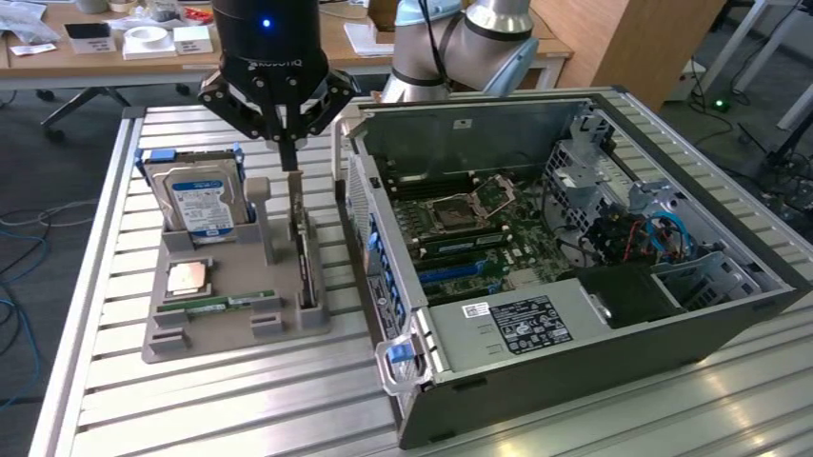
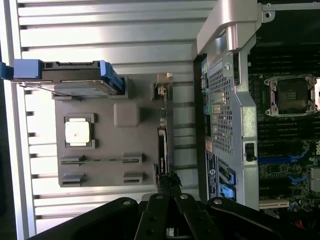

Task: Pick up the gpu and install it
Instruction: 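Reach for the gpu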

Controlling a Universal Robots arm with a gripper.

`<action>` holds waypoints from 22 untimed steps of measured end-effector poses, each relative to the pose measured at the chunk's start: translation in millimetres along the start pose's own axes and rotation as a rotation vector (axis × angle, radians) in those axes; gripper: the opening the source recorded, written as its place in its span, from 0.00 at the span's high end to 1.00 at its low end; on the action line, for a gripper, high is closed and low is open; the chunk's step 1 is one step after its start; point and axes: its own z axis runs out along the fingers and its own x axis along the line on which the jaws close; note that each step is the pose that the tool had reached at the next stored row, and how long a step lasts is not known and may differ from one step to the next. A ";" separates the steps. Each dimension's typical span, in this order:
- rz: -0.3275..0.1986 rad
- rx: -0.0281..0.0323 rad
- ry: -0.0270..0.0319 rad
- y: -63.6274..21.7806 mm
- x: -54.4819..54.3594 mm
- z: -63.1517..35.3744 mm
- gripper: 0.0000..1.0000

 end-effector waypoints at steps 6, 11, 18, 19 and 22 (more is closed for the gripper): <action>0.000 0.0000 0.0001 -0.9 0.0 -0.1 0.89; 0.000 0.0000 0.0000 -0.9 0.0 0.0 0.89; 0.000 0.0000 0.0000 -5.5 -0.3 -0.2 0.89; 0.000 0.0000 0.0000 -6.7 -0.4 -0.3 0.89; 0.000 -0.0001 0.0000 -10.0 -0.6 -0.4 0.89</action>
